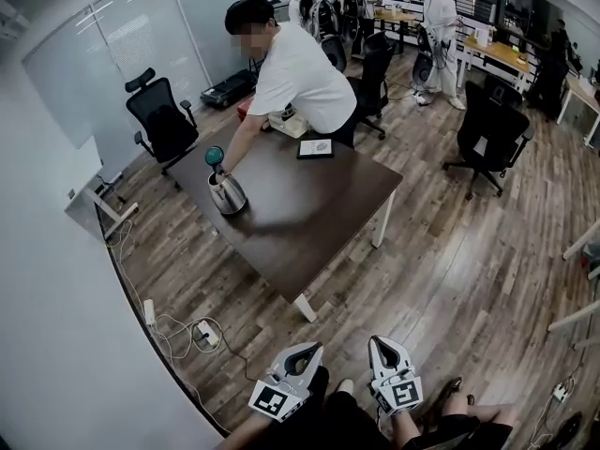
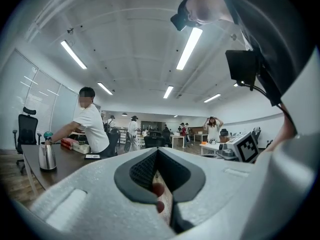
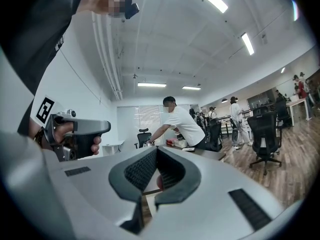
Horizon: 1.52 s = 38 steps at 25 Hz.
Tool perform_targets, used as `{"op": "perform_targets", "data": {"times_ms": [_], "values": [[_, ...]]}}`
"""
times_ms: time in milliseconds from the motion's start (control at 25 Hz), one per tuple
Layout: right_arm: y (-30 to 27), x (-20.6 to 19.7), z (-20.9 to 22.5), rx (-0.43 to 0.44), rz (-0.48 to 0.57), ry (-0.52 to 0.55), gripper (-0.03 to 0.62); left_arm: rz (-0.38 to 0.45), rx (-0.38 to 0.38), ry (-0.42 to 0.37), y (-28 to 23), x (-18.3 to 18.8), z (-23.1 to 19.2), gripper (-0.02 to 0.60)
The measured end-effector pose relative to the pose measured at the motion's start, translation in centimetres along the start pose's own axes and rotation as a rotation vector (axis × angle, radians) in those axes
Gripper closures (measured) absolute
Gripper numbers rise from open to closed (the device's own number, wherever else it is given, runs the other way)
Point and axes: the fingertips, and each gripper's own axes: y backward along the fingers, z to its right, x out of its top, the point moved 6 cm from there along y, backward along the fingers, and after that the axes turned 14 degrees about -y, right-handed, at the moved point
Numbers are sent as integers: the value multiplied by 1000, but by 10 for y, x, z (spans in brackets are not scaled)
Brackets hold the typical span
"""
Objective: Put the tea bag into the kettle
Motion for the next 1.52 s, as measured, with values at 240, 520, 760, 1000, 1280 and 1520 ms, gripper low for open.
{"op": "perform_targets", "data": {"times_ms": [240, 520, 760, 1000, 1280, 1520], "values": [[-20, 17, 2, -17, 8, 17, 588, 35, -11, 30, -32, -3, -29, 584], [-72, 26, -2, -2, -12, 59, 588, 61, 9, 58, -41, -12, -75, 584], [-132, 34, -24, 30, -14, 87, 588, 62, 57, 32, -27, -32, -135, 584], [-181, 32, -42, 35, -34, 101, 588, 45, 69, 51, -17, -51, -188, 584], [-221, 23, -40, 1, -36, 103, 588, 29, 25, 48, -23, -71, -228, 584], [-245, 12, -23, 4, -84, 70, 588, -12, 29, 48, -44, -84, -241, 584]]}}
